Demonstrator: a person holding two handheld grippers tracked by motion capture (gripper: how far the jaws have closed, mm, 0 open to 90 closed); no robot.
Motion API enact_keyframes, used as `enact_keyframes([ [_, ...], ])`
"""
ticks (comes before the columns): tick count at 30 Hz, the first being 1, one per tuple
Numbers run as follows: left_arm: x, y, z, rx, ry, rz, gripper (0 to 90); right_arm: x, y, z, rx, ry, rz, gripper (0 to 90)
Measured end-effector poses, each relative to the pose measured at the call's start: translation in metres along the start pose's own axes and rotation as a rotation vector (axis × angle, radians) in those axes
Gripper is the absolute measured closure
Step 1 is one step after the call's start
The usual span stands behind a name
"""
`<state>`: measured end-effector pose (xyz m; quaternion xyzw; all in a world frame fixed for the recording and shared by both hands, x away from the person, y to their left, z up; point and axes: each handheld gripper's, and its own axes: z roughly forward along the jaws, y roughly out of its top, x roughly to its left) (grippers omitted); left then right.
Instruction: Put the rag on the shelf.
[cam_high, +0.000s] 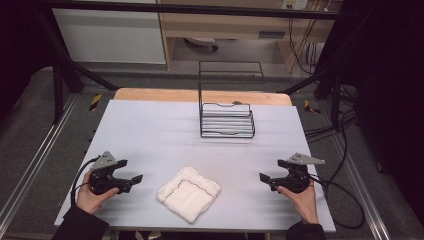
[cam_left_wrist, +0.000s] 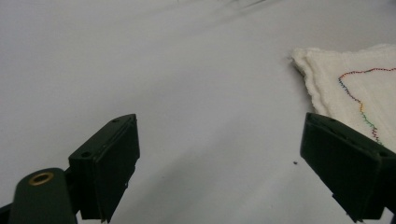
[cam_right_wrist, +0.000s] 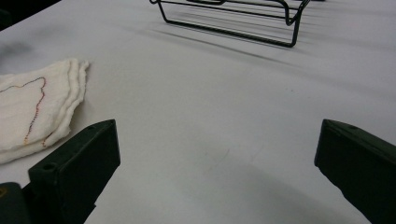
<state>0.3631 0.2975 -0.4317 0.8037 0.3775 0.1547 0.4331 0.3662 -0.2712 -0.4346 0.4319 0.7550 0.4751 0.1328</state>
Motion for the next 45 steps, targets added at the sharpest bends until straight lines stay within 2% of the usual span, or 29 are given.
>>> enact_keyframes([
  [11,-0.009,0.002,0.002,-0.008,-0.012,0.000,14.0,0.002,-0.001,0.002,0.018,-0.008,-0.005,1.0],
  [14,-0.014,0.003,0.003,0.000,-0.020,0.008,15.1,0.003,-0.001,0.004,0.029,-0.019,-0.009,1.0],
  [21,-0.030,0.005,0.010,0.005,-0.063,-0.002,20.3,0.010,-0.001,0.009,0.043,-0.025,-0.021,1.3],
  [24,-0.043,0.005,0.017,0.030,-0.085,-0.006,22.6,0.014,0.000,0.012,0.054,-0.022,-0.027,1.5],
  [25,-0.043,0.005,0.017,0.030,-0.085,-0.006,23.9,0.016,0.000,0.013,0.055,-0.020,-0.031,1.5],
  [29,-0.060,0.005,0.024,0.072,-0.086,0.014,29.1,0.022,0.002,0.017,0.066,-0.009,-0.041,1.7],
  [35,-0.077,0.002,0.029,0.110,-0.102,0.033,43.1,0.034,0.004,0.023,0.078,0.008,-0.050,3.2],
  [41,-0.082,0.002,0.032,0.145,-0.111,0.024,57.5,0.047,0.007,0.030,0.084,0.030,-0.068,5.4],
  [45,-0.082,0.001,0.033,0.157,-0.118,0.007,63.1,0.056,0.009,0.035,0.084,0.046,-0.075,6.9],
])
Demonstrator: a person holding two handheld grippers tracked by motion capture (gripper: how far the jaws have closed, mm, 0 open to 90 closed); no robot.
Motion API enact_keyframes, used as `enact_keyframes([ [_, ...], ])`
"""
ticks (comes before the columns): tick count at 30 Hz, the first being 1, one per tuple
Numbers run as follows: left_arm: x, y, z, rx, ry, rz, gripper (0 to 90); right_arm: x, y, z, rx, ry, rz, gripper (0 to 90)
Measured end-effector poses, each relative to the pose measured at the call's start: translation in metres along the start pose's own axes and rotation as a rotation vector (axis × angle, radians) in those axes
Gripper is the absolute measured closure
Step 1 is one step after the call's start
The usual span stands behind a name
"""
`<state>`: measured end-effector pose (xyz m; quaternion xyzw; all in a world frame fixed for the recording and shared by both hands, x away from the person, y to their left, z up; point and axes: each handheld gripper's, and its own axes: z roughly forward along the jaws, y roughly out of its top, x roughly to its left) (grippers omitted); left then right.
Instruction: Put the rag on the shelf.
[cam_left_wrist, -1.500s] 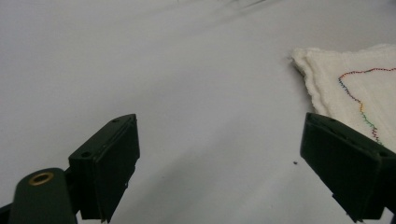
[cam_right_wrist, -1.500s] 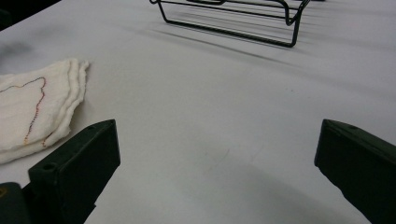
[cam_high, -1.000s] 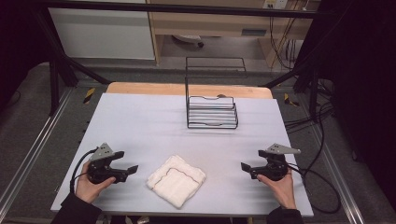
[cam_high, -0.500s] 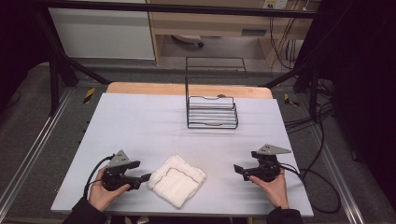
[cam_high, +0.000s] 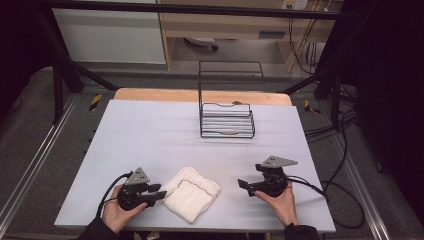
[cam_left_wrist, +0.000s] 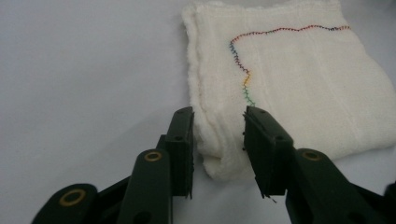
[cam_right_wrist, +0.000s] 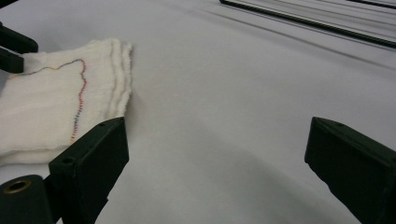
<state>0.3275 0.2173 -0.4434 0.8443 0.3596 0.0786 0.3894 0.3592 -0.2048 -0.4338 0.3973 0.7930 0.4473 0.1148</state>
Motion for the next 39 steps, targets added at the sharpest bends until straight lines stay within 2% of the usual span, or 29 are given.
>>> enact_keyframes([
  [7,0.000,-0.002,0.003,0.022,-0.006,-0.041,66.8,0.018,0.003,0.010,0.023,0.017,-0.025,11.1],
  [11,-0.002,-0.001,0.004,0.028,0.005,-0.041,68.0,0.025,0.006,0.015,0.025,0.022,-0.030,12.7],
  [15,-0.006,-0.001,0.005,0.029,0.027,-0.037,68.6,0.040,0.010,0.025,0.028,0.048,-0.030,16.1],
  [17,-0.007,-0.001,0.005,0.030,0.037,-0.037,68.8,0.047,0.011,0.029,0.043,0.052,-0.031,20.1],
  [21,-0.009,-0.001,0.006,0.033,0.045,-0.031,69.1,0.057,0.013,0.040,0.045,0.058,-0.063,30.0],
  [24,-0.010,0.000,0.006,0.036,0.053,-0.017,69.8,0.061,0.013,0.047,0.053,0.068,-0.055,37.4],
  [26,-0.011,0.000,0.006,0.036,0.052,-0.013,70.6,0.063,0.013,0.049,0.062,0.069,-0.055,39.5],
  [28,-0.008,-0.001,0.005,0.033,0.036,-0.022,71.5,0.067,0.012,0.054,0.083,0.068,-0.064,46.0],
  [35,-0.010,0.001,0.004,0.038,0.033,-0.001,77.6,0.068,0.009,0.062,0.138,0.075,-0.032,58.1],
  [39,-0.009,0.001,0.004,0.038,0.027,-0.017,79.9,0.069,0.007,0.065,0.159,0.095,-0.009,66.7],
])
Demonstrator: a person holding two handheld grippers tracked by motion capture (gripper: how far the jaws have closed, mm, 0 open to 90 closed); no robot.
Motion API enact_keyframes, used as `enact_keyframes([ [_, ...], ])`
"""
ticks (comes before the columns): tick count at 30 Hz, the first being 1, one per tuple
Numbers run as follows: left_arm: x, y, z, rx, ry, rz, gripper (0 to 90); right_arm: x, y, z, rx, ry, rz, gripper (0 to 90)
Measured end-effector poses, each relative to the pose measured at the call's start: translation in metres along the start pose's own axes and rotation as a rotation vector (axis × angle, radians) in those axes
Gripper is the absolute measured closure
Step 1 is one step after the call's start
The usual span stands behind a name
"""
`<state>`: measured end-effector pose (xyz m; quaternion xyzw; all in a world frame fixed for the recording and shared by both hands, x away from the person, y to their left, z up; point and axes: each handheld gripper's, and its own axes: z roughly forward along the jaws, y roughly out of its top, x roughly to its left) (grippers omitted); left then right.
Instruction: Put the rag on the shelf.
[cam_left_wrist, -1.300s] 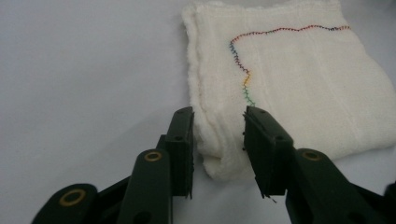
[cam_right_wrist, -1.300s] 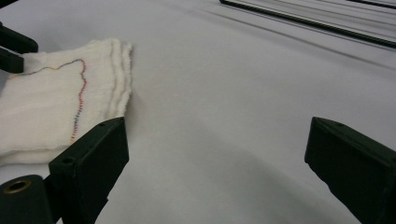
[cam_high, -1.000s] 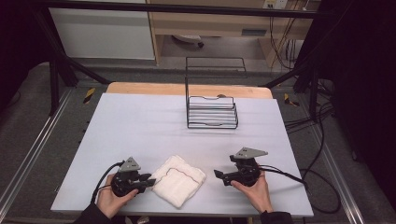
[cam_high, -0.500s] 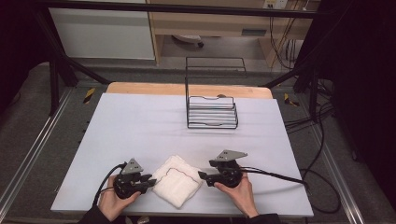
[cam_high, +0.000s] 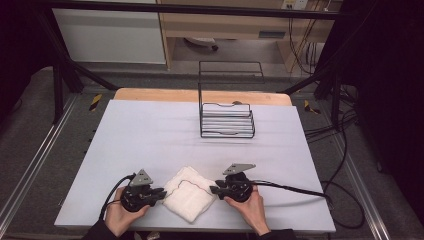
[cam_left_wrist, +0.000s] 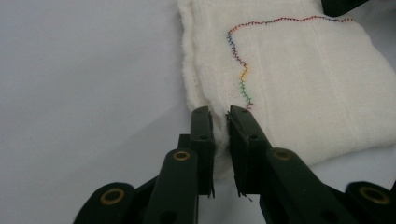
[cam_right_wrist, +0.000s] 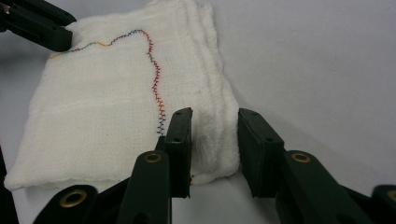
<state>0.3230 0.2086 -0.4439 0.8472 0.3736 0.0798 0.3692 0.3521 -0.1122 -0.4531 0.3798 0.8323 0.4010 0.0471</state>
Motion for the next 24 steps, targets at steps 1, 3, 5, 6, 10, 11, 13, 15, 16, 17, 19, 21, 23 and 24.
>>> enact_keyframes([
  [1,0.000,0.000,0.000,0.000,0.002,0.000,80.1,0.000,0.000,0.001,0.000,0.008,0.007,69.1],
  [3,-0.001,0.000,0.000,0.000,0.005,0.000,80.6,0.000,0.000,0.001,0.006,0.025,0.021,74.2],
  [5,-0.001,0.000,0.000,-0.002,0.009,-0.004,80.8,0.000,0.001,0.002,0.007,0.038,0.024,79.4],
  [6,-0.001,0.000,0.000,-0.002,0.009,-0.007,81.0,-0.001,0.002,0.002,0.009,0.045,0.027,80.6],
  [10,-0.001,0.000,-0.002,-0.005,0.012,-0.015,81.7,-0.001,0.006,0.001,0.024,0.046,0.027,82.6],
  [11,-0.002,0.000,-0.003,-0.005,0.014,-0.014,81.8,-0.001,0.007,0.002,0.023,0.042,0.019,82.8],
  [13,-0.002,0.001,-0.004,-0.005,0.015,-0.015,81.9,-0.001,0.010,0.002,0.026,0.038,0.016,82.9],
  [15,-0.002,0.001,-0.006,-0.010,0.017,-0.020,82.0,0.000,0.019,0.006,0.014,0.018,-0.017,83.2],
  [16,-0.003,0.001,-0.009,-0.012,0.023,-0.018,82.0,-0.001,0.022,0.007,0.010,0.012,-0.018,83.2],
  [17,-0.004,0.001,-0.009,-0.013,0.026,-0.019,82.0,-0.001,0.025,0.009,0.012,0.007,-0.020,83.3],
  [19,-0.004,0.001,-0.009,-0.009,0.028,-0.019,82.0,-0.001,0.028,0.011,0.012,0.001,-0.027,83.3],
  [21,-0.006,0.000,-0.010,-0.006,0.029,-0.020,81.9,-0.003,0.037,0.018,0.006,-0.012,-0.040,83.4],
  [23,-0.007,0.000,-0.010,-0.008,0.028,-0.020,81.7,-0.004,0.043,0.021,0.004,-0.025,-0.054,83.4],
  [24,-0.009,0.000,-0.010,-0.014,0.021,-0.025,81.6,-0.005,0.046,0.022,0.004,-0.032,-0.065,83.4],
])
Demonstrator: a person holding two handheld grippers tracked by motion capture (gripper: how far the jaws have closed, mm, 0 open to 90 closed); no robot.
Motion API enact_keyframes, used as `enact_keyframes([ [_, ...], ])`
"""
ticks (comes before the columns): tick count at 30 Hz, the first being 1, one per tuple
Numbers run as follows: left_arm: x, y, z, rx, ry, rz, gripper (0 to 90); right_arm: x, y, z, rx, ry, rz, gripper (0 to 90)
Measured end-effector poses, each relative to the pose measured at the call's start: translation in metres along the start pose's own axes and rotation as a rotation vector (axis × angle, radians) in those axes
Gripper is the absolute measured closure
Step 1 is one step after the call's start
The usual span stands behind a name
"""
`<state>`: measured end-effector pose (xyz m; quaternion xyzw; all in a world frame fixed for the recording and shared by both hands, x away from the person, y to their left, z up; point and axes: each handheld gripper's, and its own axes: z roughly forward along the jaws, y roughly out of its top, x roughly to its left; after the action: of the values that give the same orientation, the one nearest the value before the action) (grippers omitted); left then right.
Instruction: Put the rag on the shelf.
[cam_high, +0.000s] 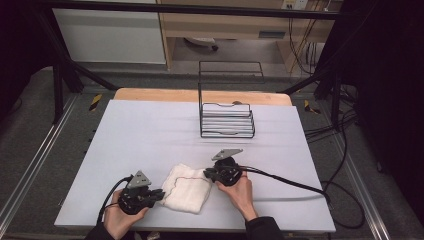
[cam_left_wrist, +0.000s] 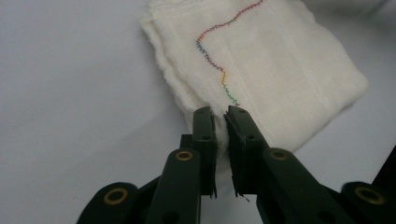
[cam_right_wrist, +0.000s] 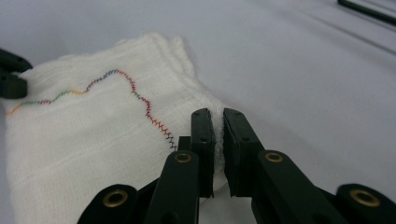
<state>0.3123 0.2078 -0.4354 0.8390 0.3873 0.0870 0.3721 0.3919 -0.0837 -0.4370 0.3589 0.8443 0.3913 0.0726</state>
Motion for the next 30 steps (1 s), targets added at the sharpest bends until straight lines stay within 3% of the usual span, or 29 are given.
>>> enact_keyframes([
  [7,-0.006,0.000,0.003,-0.019,0.003,0.005,80.4,-0.009,0.018,0.006,-0.015,-0.023,-0.030,83.2],
  [12,-0.007,-0.001,0.005,-0.018,0.013,0.017,78.3,-0.011,0.013,0.017,0.023,-0.052,-0.052,81.9],
  [15,-0.007,-0.001,0.004,-0.016,0.015,0.027,76.5,-0.008,0.012,0.015,-0.002,-0.070,-0.068,76.9],
  [18,-0.005,0.001,0.001,-0.029,0.018,0.040,67.4,0.001,0.013,-0.004,-0.075,-0.056,-0.086,55.2],
  [19,-0.004,0.001,-0.001,-0.039,0.022,0.044,67.4,0.001,0.013,-0.004,-0.075,-0.056,-0.086,55.2],
  [21,-0.001,0.003,-0.003,-0.050,0.034,0.045,55.5,0.011,0.008,-0.020,-0.114,-0.027,-0.077,45.1],
  [23,0.004,0.003,-0.005,-0.057,0.048,0.037,48.0,0.014,0.005,-0.024,-0.117,-0.013,-0.072,43.5],
  [25,0.012,0.004,-0.007,-0.070,0.038,0.011,40.0,0.023,-0.010,-0.032,-0.111,0.000,-0.053,39.6],
  [30,0.022,0.003,-0.007,-0.082,0.038,-0.023,28.2,0.034,-0.028,-0.034,-0.083,0.013,-0.039,39.4],
])
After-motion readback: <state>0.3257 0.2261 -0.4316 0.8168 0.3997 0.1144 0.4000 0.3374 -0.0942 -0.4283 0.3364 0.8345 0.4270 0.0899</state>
